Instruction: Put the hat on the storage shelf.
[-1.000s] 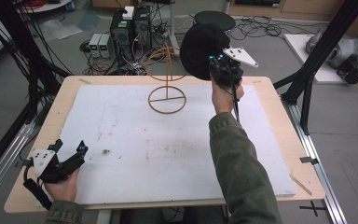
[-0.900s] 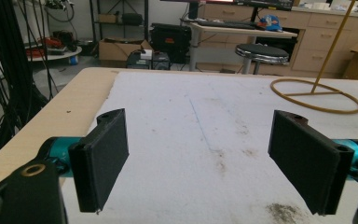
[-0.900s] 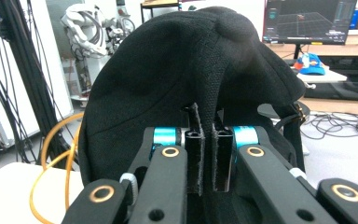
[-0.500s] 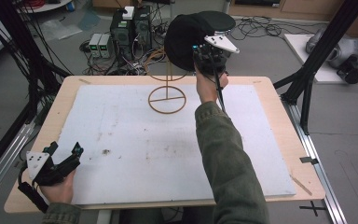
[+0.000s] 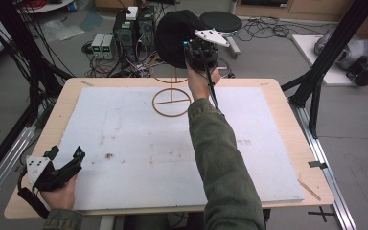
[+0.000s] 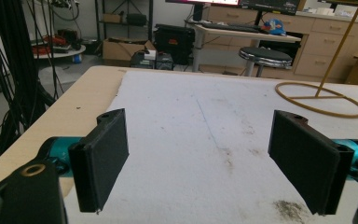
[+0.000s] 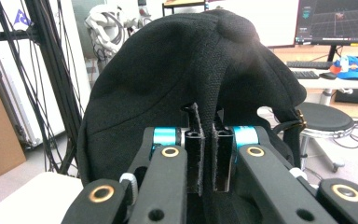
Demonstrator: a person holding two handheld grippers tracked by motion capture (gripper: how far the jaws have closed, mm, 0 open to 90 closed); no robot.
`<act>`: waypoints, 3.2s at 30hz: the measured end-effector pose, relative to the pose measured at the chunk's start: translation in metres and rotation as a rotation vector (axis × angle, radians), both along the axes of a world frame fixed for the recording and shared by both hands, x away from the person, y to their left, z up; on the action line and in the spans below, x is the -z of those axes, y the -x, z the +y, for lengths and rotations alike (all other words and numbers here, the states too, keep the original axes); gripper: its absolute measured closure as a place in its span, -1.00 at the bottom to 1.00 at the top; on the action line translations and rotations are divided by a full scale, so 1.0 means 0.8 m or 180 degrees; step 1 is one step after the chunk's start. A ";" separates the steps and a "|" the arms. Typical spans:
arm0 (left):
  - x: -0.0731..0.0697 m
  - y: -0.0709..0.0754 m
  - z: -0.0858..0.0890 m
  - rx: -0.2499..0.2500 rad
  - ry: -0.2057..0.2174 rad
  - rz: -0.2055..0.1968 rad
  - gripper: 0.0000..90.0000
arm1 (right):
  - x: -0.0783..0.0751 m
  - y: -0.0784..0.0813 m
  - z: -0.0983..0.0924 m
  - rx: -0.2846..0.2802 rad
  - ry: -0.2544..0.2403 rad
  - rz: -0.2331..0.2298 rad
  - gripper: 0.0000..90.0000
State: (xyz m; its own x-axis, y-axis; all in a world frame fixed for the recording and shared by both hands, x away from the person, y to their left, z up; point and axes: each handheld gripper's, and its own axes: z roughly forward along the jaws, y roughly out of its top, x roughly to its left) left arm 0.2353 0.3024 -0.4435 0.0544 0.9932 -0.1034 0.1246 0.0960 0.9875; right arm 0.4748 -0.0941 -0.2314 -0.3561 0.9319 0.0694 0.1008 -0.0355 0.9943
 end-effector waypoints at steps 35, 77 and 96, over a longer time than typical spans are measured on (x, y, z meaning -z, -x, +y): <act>0.004 -0.010 -0.010 0.0128 -0.0076 0.0062 -0.55 | 0.018 -0.027 0.031 -0.0396 0.0392 0.0553 0.87; -0.003 -0.008 -0.015 0.0141 -0.0088 -0.0032 -0.56 | -0.013 0.006 -0.064 -0.0032 0.0342 0.0554 -0.62; -0.004 -0.007 -0.019 0.0151 -0.0122 -0.0026 -0.56 | 0.032 0.057 -0.165 0.0100 0.0170 0.0602 -0.63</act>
State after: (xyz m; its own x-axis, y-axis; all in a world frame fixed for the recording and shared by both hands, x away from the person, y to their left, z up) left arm 0.2410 0.2868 -0.4401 0.1022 0.9927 -0.0645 0.1199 0.0521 0.9914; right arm 0.4289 -0.2258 -0.2572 -0.3122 0.9464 0.0823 0.2855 0.0108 0.9583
